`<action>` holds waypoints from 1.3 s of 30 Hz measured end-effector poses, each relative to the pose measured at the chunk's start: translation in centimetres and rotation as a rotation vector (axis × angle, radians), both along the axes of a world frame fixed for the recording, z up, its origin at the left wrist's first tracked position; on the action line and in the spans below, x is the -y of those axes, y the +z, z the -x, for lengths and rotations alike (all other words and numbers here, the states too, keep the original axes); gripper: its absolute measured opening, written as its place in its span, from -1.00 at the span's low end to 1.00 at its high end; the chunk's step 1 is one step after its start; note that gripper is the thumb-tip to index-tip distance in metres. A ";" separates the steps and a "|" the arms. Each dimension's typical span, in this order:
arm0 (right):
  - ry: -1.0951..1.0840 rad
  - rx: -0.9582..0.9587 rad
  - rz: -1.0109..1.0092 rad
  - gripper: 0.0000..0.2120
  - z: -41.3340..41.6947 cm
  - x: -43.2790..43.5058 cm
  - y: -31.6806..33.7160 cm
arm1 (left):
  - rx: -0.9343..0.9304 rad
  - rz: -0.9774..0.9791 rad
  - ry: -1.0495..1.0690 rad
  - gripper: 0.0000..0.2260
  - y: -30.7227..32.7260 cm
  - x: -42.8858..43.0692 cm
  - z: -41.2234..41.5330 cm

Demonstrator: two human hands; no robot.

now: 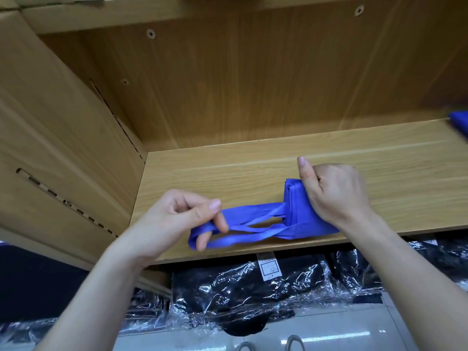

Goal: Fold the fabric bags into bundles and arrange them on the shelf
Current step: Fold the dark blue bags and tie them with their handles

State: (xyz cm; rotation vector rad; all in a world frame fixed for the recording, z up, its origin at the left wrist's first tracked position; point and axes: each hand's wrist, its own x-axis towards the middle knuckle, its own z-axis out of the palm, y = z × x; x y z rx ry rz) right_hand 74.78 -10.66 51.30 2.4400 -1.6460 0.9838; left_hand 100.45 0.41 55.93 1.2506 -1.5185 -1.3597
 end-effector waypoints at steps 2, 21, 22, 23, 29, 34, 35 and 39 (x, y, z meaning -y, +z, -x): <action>0.010 -0.021 0.066 -0.44 0.2 0.1 0.7 | 0.201 -0.014 -0.078 -0.45 0.5 0.3 -1.0; -0.009 0.031 0.283 -0.53 1.9 0.9 2.9 | -0.695 -0.162 0.123 -0.54 -0.4 3.2 3.3; -0.036 0.054 0.243 -0.50 2.3 1.1 2.7 | -0.770 -0.162 0.137 -0.54 0.0 2.7 3.0; -0.054 0.079 0.206 -0.48 2.4 1.2 2.6 | -0.814 -0.157 0.139 -0.56 0.3 2.1 2.8; -0.042 0.154 -0.068 -0.41 0.1 0.8 2.3 | -1.150 0.013 0.191 -0.75 1.5 0.0 3.8; -0.017 0.106 -0.263 -0.36 -0.7 0.5 2.0 | 0.040 0.730 0.270 -0.37 2.1 -0.3 4.8; -0.004 0.092 -0.270 -0.36 -0.8 0.3 2.1 | 0.304 0.873 0.240 -0.39 2.2 -0.1 4.5; 0.030 0.023 -0.275 -0.35 -1.5 -0.5 3.0 | 0.834 1.045 0.238 -0.59 1.5 0.9 3.0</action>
